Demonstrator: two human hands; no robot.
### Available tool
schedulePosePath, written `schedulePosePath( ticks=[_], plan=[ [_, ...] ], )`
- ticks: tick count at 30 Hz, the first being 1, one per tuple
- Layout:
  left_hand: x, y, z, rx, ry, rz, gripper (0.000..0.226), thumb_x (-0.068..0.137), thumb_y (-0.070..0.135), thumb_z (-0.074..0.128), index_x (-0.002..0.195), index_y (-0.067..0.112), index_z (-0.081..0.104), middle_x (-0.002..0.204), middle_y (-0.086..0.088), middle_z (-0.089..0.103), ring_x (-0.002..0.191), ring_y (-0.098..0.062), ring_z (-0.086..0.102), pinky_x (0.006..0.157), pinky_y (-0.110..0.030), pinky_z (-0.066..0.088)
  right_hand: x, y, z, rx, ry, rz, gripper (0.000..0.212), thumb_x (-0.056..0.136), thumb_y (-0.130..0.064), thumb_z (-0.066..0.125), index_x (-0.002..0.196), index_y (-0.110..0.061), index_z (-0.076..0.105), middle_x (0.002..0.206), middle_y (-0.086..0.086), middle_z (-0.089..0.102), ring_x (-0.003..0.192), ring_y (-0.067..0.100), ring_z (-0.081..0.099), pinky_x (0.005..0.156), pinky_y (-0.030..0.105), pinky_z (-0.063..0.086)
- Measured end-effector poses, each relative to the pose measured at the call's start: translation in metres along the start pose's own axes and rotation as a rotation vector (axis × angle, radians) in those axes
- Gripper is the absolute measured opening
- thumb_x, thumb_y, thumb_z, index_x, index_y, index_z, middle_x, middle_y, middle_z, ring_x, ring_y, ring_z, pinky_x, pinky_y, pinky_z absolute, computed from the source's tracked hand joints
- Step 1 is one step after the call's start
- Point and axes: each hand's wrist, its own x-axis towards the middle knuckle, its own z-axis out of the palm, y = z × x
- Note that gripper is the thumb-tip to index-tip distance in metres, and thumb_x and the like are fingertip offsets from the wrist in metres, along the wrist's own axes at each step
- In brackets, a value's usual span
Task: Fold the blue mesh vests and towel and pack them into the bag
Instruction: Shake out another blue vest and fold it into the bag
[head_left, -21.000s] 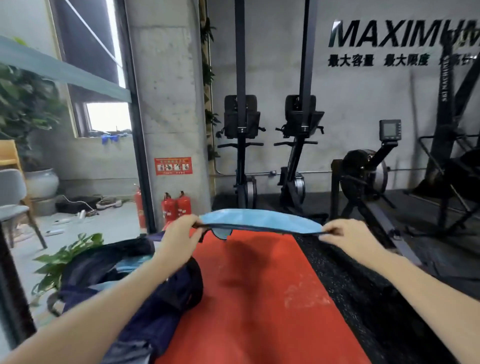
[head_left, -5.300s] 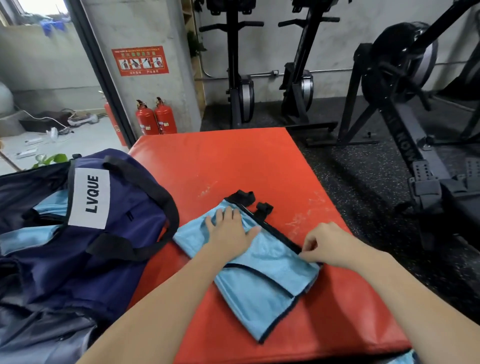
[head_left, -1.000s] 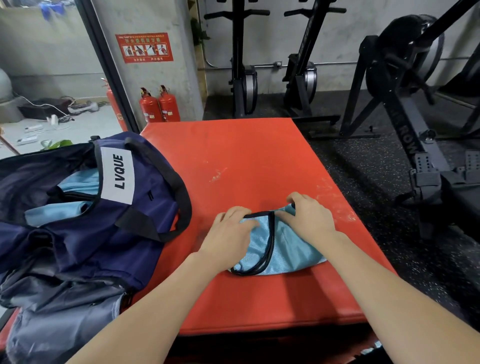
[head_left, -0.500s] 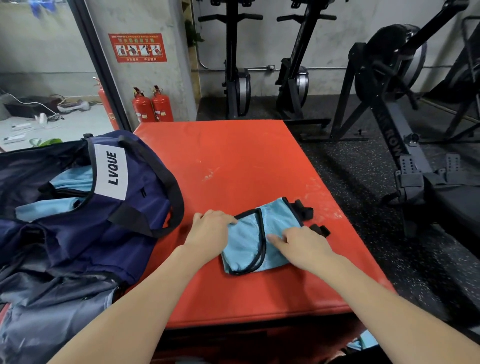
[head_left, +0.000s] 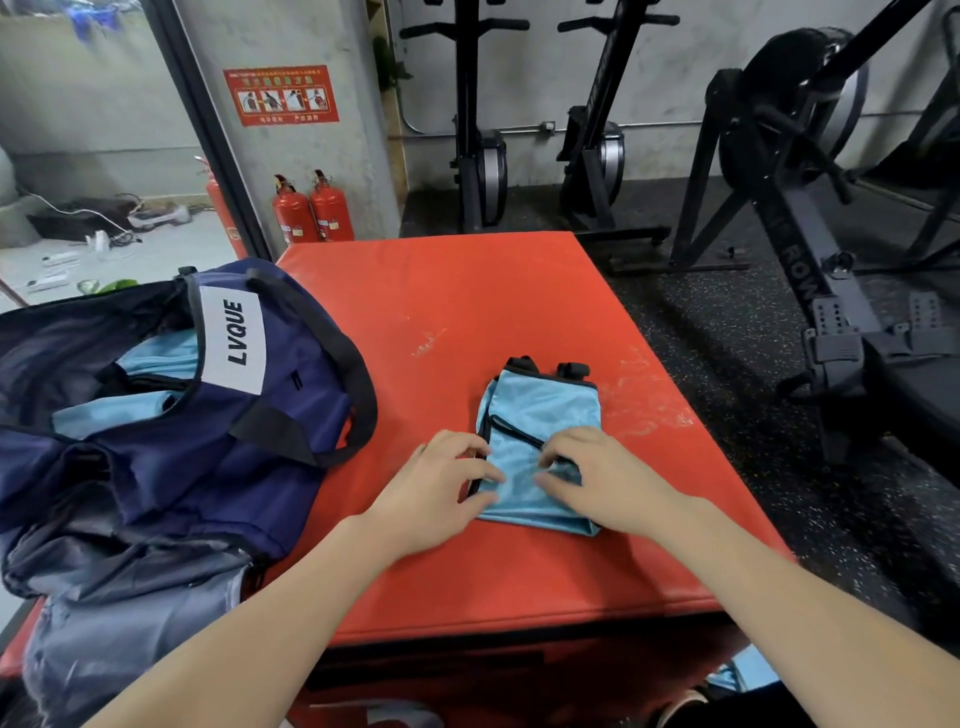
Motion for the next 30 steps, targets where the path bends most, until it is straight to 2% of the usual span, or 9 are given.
schedulePosePath(
  ticks=[5,10,14,18,20,22,25,28,30],
  plan=[
    [0.003,0.002,-0.002,-0.089,-0.112,0.057,0.017,0.093,0.019,0.065,0.101,0.029,0.075,0.103,0.019,0.066,0.110,0.001,0.053,0.097,-0.032,0.047,-0.017,-0.014,0.010,0.005,-0.081,-0.153,0.034,0.082,-0.065,0.060,0.095,-0.034,0.066,0.109,-0.019,0.059,0.109,0.002,0.051,0.100,0.028,0.039],
    [0.005,0.004,-0.002,-0.108,-0.116,0.022,0.013,0.091,0.037,0.066,0.097,0.029,0.074,0.099,0.019,0.067,0.106,0.002,0.055,0.095,-0.028,0.046,-0.018,-0.014,0.016,0.079,-0.038,-0.144,0.013,0.087,-0.043,0.066,0.090,-0.031,0.069,0.107,-0.018,0.062,0.108,0.002,0.052,0.102,0.037,0.040],
    [0.005,0.006,-0.003,-0.112,-0.133,-0.026,0.032,0.080,0.058,0.071,0.102,0.035,0.073,0.102,0.020,0.065,0.107,0.003,0.054,0.095,-0.020,0.044,-0.015,-0.016,0.016,0.209,-0.017,-0.063,0.006,0.086,-0.035,0.070,0.084,-0.033,0.065,0.098,-0.021,0.065,0.102,-0.001,0.054,0.098,0.037,0.044],
    [0.006,0.011,-0.003,-0.157,-0.032,-0.070,0.012,0.088,0.032,0.072,0.099,0.028,0.075,0.094,0.013,0.068,0.091,-0.002,0.059,0.085,-0.025,0.048,-0.016,-0.020,0.010,0.247,0.079,-0.006,0.012,0.083,-0.037,0.072,0.080,-0.036,0.061,0.105,-0.025,0.061,0.112,-0.005,0.046,0.100,0.033,0.033],
    [0.007,0.015,-0.003,-0.198,0.016,-0.111,0.006,0.090,0.027,0.069,0.094,0.024,0.074,0.088,0.009,0.068,0.084,-0.006,0.060,0.080,-0.027,0.048,-0.019,-0.021,0.003,0.120,0.070,-0.007,0.021,0.079,-0.048,0.072,0.088,-0.038,0.056,0.120,-0.028,0.050,0.119,-0.006,0.036,0.101,0.031,0.024],
    [0.007,0.019,-0.004,-0.208,0.030,-0.101,0.006,0.092,0.025,0.067,0.091,0.022,0.071,0.084,0.007,0.067,0.081,-0.010,0.059,0.077,-0.029,0.046,-0.023,-0.019,-0.005,-0.032,-0.012,0.035,0.037,0.075,-0.055,0.070,0.101,-0.039,0.048,0.127,-0.024,0.040,0.114,-0.001,0.034,0.096,0.030,0.028],
    [0.007,0.025,-0.007,-0.214,0.074,-0.050,0.006,0.094,0.027,0.064,0.089,0.024,0.067,0.071,0.005,0.062,0.070,-0.016,0.055,0.069,-0.028,0.044,-0.025,-0.014,-0.021,-0.101,-0.080,0.154,0.032,0.075,-0.044,0.066,0.097,-0.040,0.044,0.109,-0.019,0.050,0.091,0.014,0.053,0.078,0.033,0.043],
    [0.008,0.033,-0.008,-0.206,0.154,-0.047,0.008,0.095,0.034,0.061,0.095,0.029,0.067,0.068,0.004,0.064,0.066,-0.018,0.054,0.066,-0.025,0.042,-0.025,-0.005,-0.030,-0.009,0.036,0.220,0.017,0.069,-0.041,0.055,0.083,-0.034,0.048,0.075,-0.010,0.060,0.076,0.021,0.059,0.070,0.037,0.048],
    [0.010,0.039,-0.008,-0.283,0.235,-0.094,0.007,0.094,0.030,0.066,0.097,0.027,0.071,0.067,0.017,0.063,0.058,-0.009,0.052,0.061,-0.017,0.038,-0.023,-0.003,-0.036,0.136,0.114,0.233,0.011,0.068,-0.038,0.055,0.075,-0.030,0.052,0.064,-0.007,0.058,0.065,0.016,0.055,0.063,0.036,0.046]
  ],
)
